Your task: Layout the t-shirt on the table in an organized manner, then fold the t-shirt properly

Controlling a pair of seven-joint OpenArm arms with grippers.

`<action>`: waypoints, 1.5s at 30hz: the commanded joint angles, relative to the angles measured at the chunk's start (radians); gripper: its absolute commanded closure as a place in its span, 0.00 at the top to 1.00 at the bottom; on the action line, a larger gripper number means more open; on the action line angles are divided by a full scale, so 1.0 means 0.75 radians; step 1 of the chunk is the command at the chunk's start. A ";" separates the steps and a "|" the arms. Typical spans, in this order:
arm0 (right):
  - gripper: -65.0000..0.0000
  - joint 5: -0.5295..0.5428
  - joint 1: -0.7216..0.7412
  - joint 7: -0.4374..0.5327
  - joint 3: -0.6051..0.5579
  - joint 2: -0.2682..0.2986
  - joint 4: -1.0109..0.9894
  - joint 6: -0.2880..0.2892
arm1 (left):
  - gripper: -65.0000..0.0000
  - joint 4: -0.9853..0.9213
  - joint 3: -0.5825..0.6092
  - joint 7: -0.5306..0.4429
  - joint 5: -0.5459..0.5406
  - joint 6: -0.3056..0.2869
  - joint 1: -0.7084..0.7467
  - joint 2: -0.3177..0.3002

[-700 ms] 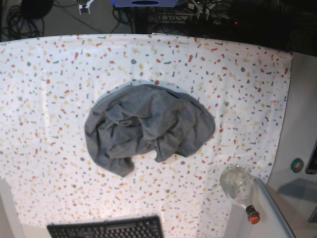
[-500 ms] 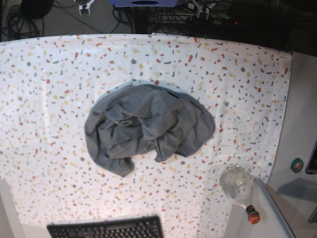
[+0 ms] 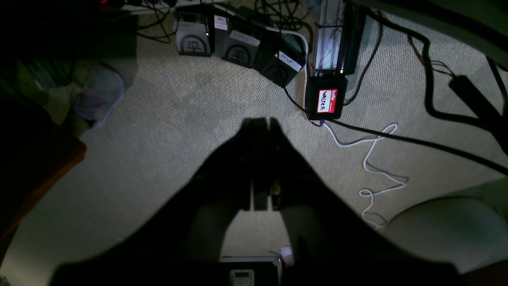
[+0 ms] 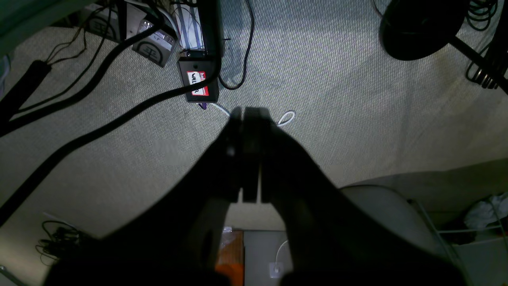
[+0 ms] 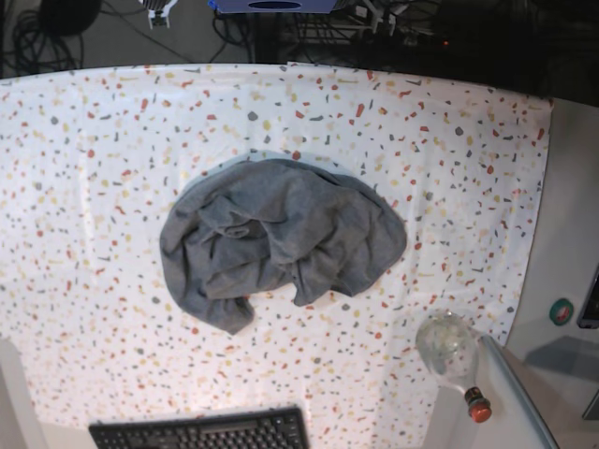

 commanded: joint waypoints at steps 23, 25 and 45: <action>0.00 0.004 -0.736 -0.393 0.222 -0.012 1.337 -0.009 | 0.00 0.946 -0.012 0.015 0.001 0.001 0.737 -0.208; 0.00 0.004 -0.804 -0.430 0.281 -0.036 1.486 -0.009 | 0.00 1.093 -0.012 0.007 0.001 0.001 0.829 -0.241; 0.00 -0.002 -0.251 -0.911 0.302 -0.043 2.301 0.077 | 0.00 2.188 -0.182 0.242 -0.460 0.001 0.919 -0.315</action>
